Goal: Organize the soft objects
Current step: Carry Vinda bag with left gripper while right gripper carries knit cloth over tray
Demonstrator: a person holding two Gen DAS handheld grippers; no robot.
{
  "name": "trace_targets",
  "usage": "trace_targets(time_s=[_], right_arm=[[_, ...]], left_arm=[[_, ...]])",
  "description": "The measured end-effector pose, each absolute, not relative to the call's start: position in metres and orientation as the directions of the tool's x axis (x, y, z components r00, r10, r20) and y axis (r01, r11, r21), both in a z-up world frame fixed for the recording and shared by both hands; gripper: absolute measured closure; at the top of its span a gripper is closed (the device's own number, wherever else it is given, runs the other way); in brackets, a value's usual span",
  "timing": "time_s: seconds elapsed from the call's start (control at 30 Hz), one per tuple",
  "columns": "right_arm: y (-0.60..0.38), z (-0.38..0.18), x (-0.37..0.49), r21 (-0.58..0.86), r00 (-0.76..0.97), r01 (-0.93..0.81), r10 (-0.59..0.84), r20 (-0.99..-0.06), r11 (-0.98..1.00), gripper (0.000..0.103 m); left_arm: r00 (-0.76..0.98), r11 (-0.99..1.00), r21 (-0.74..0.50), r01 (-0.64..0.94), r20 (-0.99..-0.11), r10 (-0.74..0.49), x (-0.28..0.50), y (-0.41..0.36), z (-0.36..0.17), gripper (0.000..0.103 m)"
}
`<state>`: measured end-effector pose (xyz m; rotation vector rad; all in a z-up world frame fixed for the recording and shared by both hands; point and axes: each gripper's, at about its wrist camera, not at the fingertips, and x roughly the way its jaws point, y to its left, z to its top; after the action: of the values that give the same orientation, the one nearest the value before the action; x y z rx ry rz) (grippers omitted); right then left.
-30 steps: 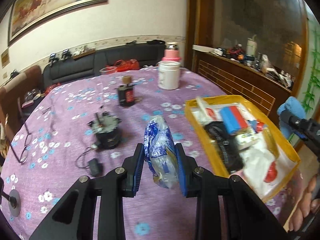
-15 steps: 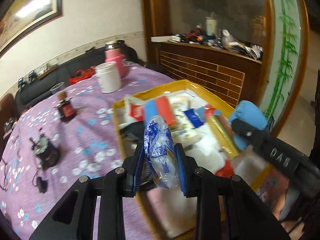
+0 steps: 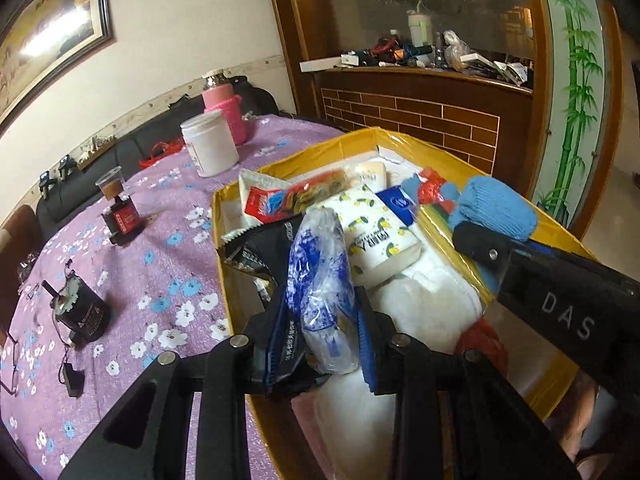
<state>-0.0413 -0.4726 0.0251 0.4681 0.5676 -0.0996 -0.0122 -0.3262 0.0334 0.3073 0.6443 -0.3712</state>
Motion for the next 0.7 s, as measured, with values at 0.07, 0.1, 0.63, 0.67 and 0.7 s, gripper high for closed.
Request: trace_targets(time_s=[0.07,0.1,0.63,0.67,0.7], right_arm=[[-0.4723,0.0243,-0.0391,0.398,0.837,0.213,0.043,-0.545,0.893,0.07],[-0.4723,0.0238,-0.0383,0.396,0.835,0.213,0.044,-0.548,0.893,0.07],[-0.4688,0.0217,-0.0357,0.386,0.827,0.202,0.054,-0.56,0.9,0.07],[-0.4687,0.0215,-0.0359,0.384,0.826,0.203,0.054,-0.561,0.901,0.07],[-0.4687,0.0214,-0.0361,0.383,0.826,0.204,0.052,-0.562,0.901,0.07]], left_arm=[[0.723,0.89,0.148,0.431,-0.647,-0.242,-0.009,-0.3254,0.0317,0.072],[0.721,0.891,0.142,0.43,-0.648,-0.245,-0.0084,-0.3247,0.0319,0.072],[0.717,0.893,0.137,0.428,-0.653,-0.244,-0.0082,-0.3261,0.0313,0.072],[0.717,0.893,0.137,0.428,-0.653,-0.243,-0.0082,-0.3261,0.0312,0.072],[0.717,0.893,0.137,0.428,-0.653,-0.243,-0.0082,-0.3259,0.0313,0.072]])
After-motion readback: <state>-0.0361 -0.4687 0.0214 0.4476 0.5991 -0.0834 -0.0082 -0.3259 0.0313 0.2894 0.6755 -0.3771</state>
